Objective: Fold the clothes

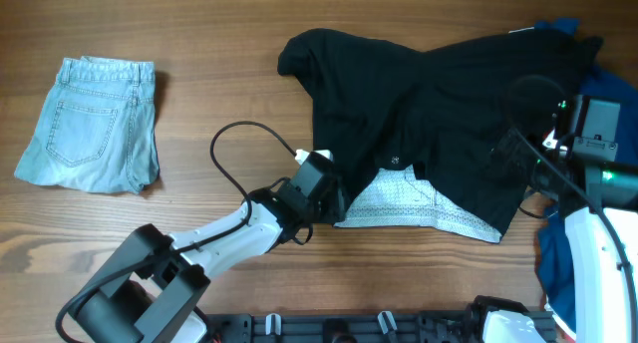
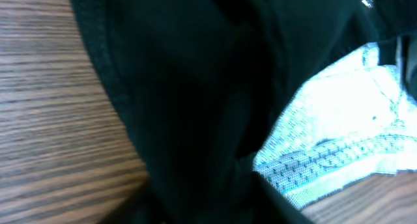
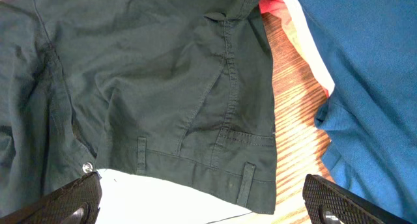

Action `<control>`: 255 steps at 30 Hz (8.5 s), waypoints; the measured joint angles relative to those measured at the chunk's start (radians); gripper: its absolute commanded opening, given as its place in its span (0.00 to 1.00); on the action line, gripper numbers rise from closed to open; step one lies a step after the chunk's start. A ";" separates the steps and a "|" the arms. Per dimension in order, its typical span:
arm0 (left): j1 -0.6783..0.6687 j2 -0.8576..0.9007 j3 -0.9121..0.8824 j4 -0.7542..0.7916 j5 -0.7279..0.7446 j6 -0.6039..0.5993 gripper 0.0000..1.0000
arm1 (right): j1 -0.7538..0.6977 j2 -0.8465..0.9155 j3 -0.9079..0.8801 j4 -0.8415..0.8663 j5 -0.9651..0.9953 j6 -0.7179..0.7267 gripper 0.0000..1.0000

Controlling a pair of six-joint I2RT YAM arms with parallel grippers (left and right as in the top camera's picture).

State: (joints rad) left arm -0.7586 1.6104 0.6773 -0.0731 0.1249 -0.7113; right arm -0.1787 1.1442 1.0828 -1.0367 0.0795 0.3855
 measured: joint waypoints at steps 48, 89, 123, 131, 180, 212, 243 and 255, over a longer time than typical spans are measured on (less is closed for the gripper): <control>0.451 0.091 0.160 -0.173 0.243 -0.073 0.04 | 0.000 0.024 0.000 -0.026 -0.065 -0.054 1.00; 0.088 -0.187 0.084 -0.829 0.163 -0.304 0.70 | 0.000 0.261 -0.138 0.137 -0.222 -0.081 0.99; -0.123 -0.187 0.045 -0.764 0.358 -0.412 0.87 | -0.101 0.296 -0.143 0.215 0.049 0.109 0.04; -0.236 -0.187 0.045 -0.747 0.317 -0.562 0.71 | -0.102 0.288 -0.143 0.213 0.052 0.111 0.04; -0.086 -0.462 0.009 -0.850 -0.274 -0.977 0.04 | -0.090 0.288 -0.143 0.177 -0.132 0.061 0.04; 0.353 -0.576 0.845 -0.901 -0.378 -0.003 0.04 | -0.079 0.053 0.668 -0.100 -0.375 -0.117 0.04; 0.578 0.043 1.221 -1.062 0.000 0.191 0.04 | -0.007 0.501 0.914 -0.125 -0.220 -0.048 0.04; 0.590 0.319 1.094 -1.498 0.045 0.195 0.04 | 0.028 0.589 0.476 -0.295 -0.108 -0.042 0.04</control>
State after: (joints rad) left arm -0.1688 1.9297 1.7714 -1.5715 0.1703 -0.5159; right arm -0.1505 1.7336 1.5585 -1.3319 -0.0288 0.3431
